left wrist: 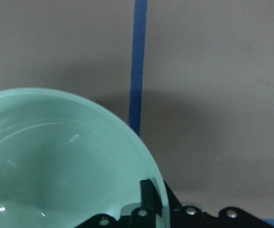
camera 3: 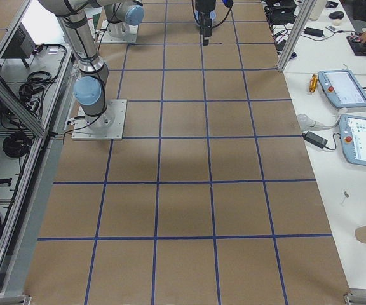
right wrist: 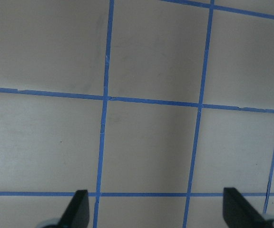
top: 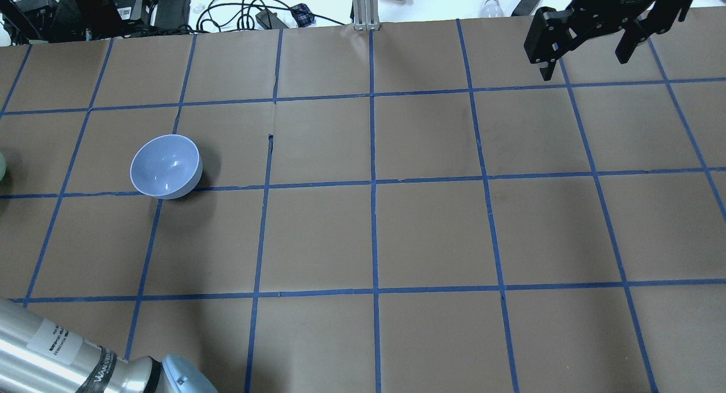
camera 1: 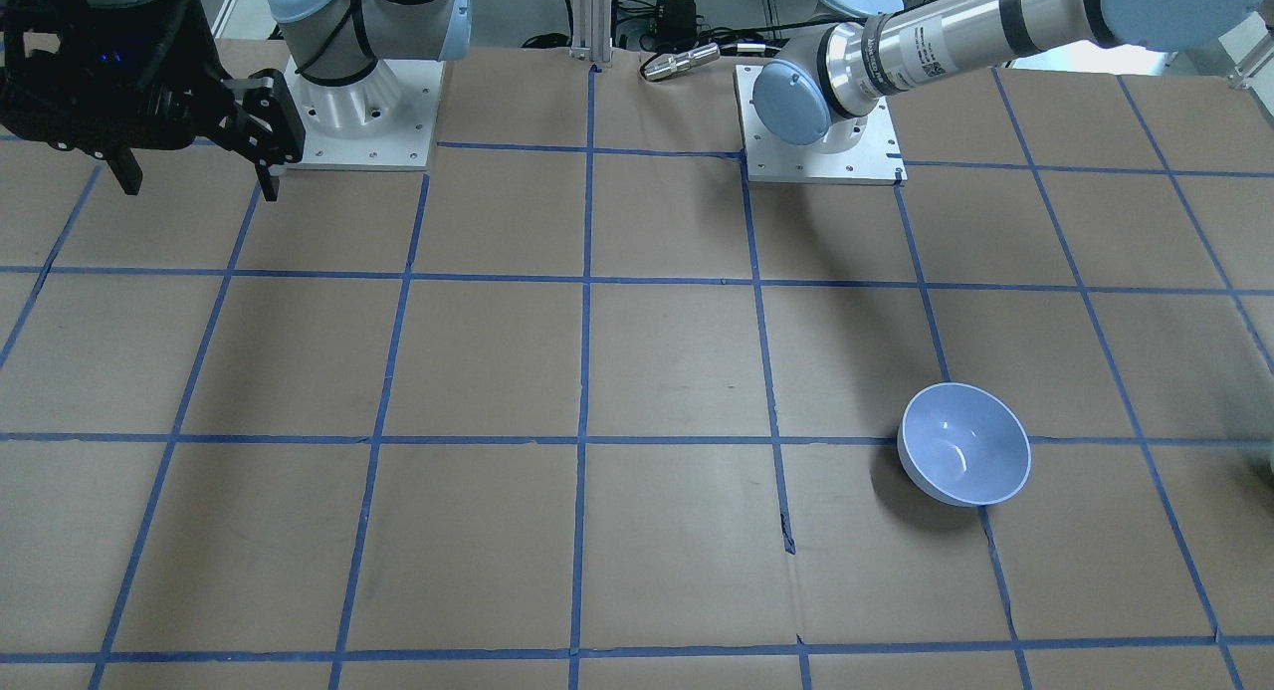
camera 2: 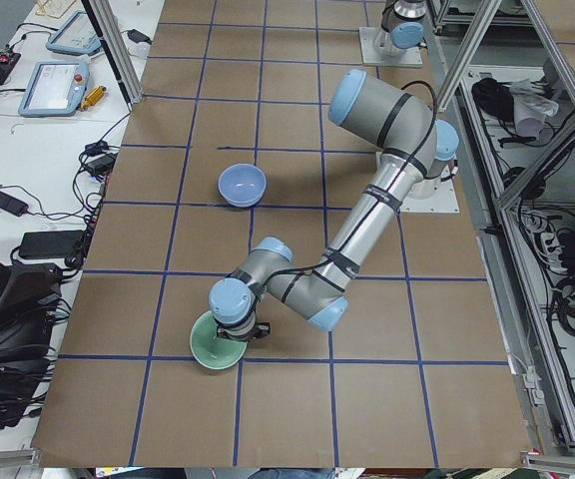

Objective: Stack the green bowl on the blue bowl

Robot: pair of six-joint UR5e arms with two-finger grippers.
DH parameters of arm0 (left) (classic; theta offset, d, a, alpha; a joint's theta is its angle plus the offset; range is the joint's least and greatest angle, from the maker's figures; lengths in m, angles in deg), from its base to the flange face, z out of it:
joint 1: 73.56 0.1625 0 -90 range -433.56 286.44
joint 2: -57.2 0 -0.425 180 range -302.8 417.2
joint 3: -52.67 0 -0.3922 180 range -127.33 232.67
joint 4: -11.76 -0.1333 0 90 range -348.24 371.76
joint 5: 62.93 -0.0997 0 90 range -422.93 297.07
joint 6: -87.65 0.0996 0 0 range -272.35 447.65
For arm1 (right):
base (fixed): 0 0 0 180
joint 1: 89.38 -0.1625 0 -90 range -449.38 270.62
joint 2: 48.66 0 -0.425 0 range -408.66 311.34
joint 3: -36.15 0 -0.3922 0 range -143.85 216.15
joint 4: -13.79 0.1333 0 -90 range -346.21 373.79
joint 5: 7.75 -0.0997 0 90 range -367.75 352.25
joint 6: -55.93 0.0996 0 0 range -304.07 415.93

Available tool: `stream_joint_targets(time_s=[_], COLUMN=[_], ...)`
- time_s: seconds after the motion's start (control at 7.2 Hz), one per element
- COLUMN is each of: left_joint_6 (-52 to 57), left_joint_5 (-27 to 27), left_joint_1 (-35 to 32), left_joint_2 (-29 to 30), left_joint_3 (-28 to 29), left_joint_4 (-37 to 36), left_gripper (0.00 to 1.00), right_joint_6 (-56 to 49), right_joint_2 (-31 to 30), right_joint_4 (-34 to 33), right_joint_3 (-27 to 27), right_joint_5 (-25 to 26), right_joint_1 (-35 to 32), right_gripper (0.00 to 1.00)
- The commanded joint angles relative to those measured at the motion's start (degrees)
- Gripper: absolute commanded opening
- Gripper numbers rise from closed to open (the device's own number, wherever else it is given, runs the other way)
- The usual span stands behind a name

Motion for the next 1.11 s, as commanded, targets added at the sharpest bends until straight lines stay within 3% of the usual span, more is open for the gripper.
stream_joint_targets(time_s=[0.0, 0.56, 0.83, 0.97], left_joint_6=[-0.13, -0.56, -0.65, -0.65], left_joint_5=[0.07, 0.24, 4.01, 4.11], left_joint_1=[0.00, -0.52, -2.10, -3.33], left_joint_2=[-0.18, -2.89, -7.72, -10.87], left_joint_3=[0.00, -1.67, -2.71, -6.29], left_joint_4=[0.00, 0.00, 1.57, 4.10], left_gripper=[0.00, 0.00, 0.00, 0.00], right_joint_6=[0.00, 0.00, 0.00, 0.00], right_joint_2=[0.00, 0.00, 0.00, 0.00], right_joint_4=[0.00, 0.00, 0.00, 0.00], right_joint_3=[0.00, 0.00, 0.00, 0.00], right_joint_5=[0.00, 0.00, 0.00, 0.00], right_joint_1=[0.00, 0.00, 0.00, 0.00], right_gripper=[1.00, 1.00, 1.00, 1.00])
